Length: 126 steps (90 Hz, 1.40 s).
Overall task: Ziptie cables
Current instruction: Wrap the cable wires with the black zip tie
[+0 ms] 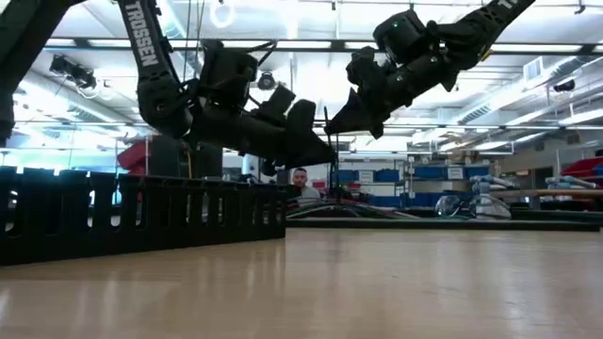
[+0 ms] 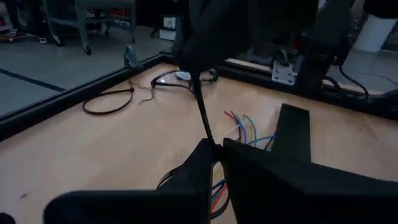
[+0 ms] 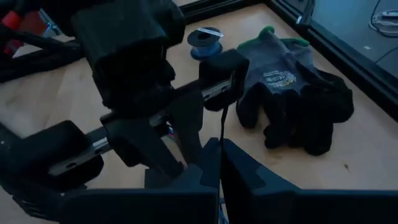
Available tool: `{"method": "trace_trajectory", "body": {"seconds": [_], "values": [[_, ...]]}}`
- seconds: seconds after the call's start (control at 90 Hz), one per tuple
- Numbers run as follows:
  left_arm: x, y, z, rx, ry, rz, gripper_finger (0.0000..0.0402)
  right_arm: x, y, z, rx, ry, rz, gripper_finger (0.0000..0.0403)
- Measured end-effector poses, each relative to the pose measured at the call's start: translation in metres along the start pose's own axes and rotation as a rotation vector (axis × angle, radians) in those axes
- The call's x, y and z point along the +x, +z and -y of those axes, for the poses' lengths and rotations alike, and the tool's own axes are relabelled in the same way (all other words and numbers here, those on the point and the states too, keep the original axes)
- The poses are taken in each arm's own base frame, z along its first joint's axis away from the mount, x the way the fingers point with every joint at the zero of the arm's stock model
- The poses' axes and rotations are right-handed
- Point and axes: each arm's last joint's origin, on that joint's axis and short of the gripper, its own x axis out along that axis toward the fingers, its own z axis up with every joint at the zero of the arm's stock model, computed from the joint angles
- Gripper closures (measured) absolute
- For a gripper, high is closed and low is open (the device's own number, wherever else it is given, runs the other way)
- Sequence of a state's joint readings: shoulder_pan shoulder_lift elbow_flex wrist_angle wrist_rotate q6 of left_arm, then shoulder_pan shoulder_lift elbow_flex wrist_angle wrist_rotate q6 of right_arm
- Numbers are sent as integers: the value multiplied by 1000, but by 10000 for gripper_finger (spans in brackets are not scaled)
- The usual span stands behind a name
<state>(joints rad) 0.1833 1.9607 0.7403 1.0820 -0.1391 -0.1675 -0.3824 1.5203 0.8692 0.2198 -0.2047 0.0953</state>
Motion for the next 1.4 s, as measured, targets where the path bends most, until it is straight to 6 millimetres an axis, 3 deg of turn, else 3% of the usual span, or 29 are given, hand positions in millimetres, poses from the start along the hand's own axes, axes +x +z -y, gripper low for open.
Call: {"method": "trace_trajectory", "body": {"seconds": [0.667,1.4], "values": [[9,-2,1,12,14,-71,384,-2,6,6,-3,-20,52,402],[9,-2,1,8,13,-70,384,-33,29,9,-45,-100,157,402]]}}
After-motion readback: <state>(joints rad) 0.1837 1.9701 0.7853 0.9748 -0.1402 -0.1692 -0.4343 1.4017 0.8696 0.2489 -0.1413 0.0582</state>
